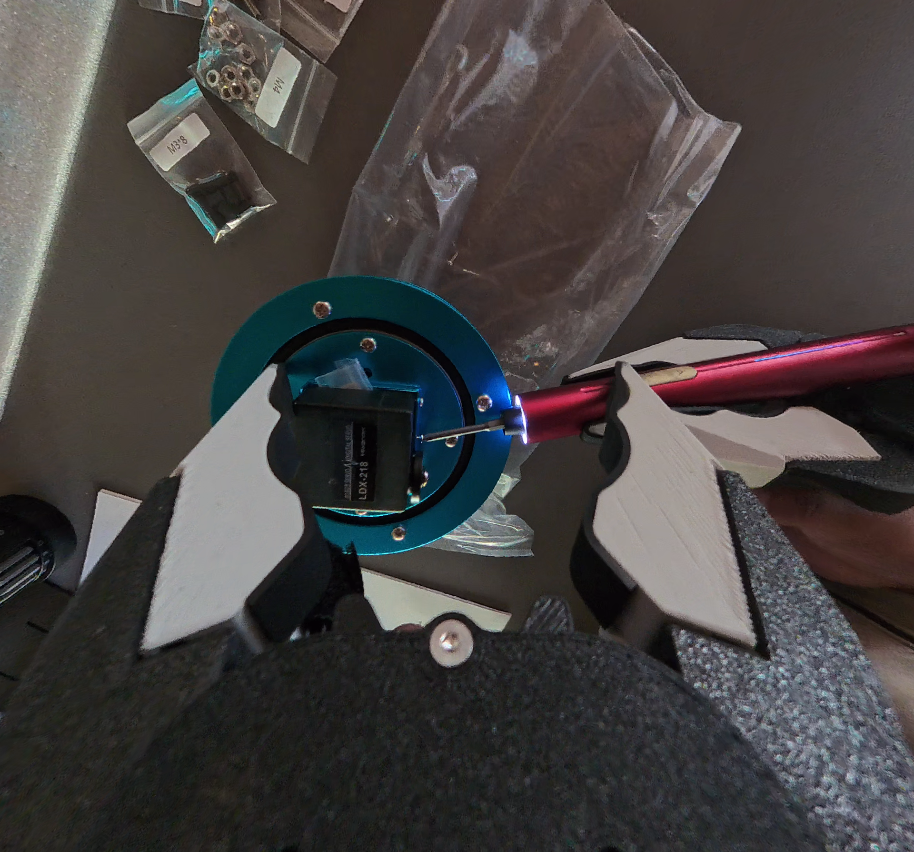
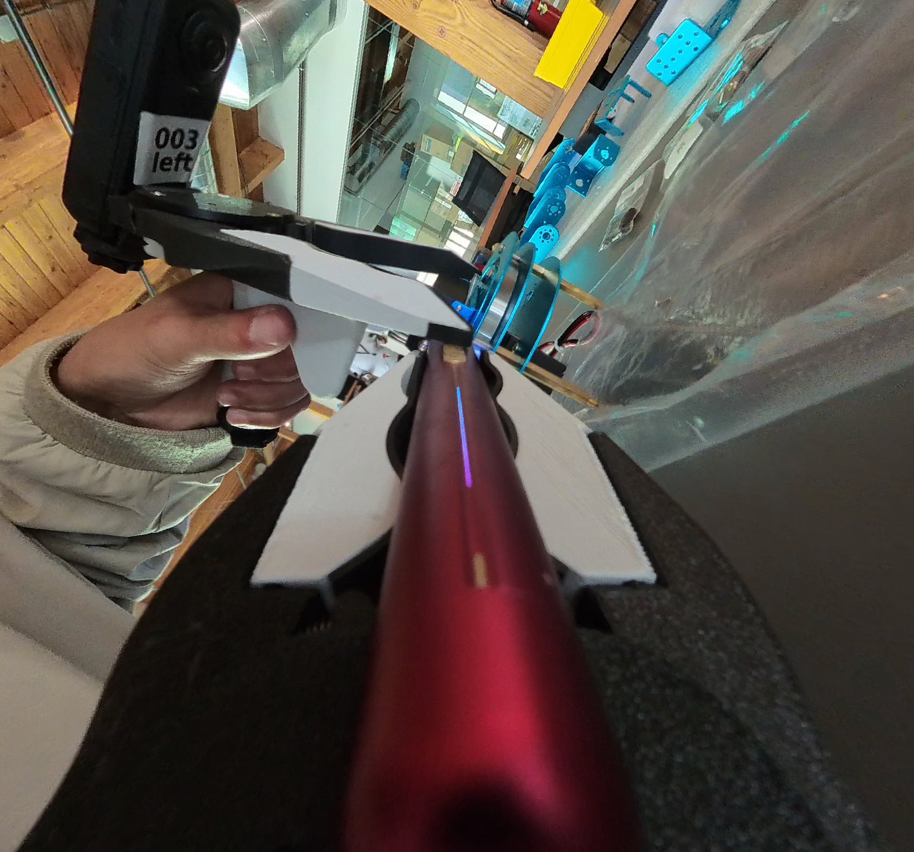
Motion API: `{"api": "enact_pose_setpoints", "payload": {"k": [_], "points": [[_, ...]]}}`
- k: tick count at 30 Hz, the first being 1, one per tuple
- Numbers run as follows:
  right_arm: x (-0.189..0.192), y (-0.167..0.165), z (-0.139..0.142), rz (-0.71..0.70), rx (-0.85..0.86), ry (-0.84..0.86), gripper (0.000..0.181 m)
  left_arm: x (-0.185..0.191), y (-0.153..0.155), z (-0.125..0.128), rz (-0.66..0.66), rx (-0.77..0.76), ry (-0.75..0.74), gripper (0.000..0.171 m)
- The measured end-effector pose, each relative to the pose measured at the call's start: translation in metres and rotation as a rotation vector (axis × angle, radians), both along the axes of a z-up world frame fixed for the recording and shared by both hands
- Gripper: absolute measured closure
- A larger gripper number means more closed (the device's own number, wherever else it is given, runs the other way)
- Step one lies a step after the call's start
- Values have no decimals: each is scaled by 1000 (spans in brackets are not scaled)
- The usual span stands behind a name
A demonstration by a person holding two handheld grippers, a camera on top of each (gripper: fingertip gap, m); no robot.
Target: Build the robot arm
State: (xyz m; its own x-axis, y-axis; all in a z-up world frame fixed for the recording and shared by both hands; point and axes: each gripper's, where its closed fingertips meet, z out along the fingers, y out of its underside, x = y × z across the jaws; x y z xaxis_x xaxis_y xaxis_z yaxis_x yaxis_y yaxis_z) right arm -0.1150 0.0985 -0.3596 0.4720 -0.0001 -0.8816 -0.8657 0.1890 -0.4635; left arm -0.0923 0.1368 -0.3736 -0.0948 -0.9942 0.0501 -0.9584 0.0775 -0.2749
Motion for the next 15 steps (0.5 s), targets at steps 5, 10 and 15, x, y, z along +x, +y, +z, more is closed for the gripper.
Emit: {"api": "enact_pose_setpoints", "payload": {"k": [5,10,15], "points": [[-1,0,5,-33,-26,-96,160,-1,-1,2,12,-32,37,46],[-5,3,5,-24,-40,-129,161,-9,1,2,59,-42,61,37],[-10,7,5,-12,-57,-166,160,-17,6,3,86,-54,91,36]]}}
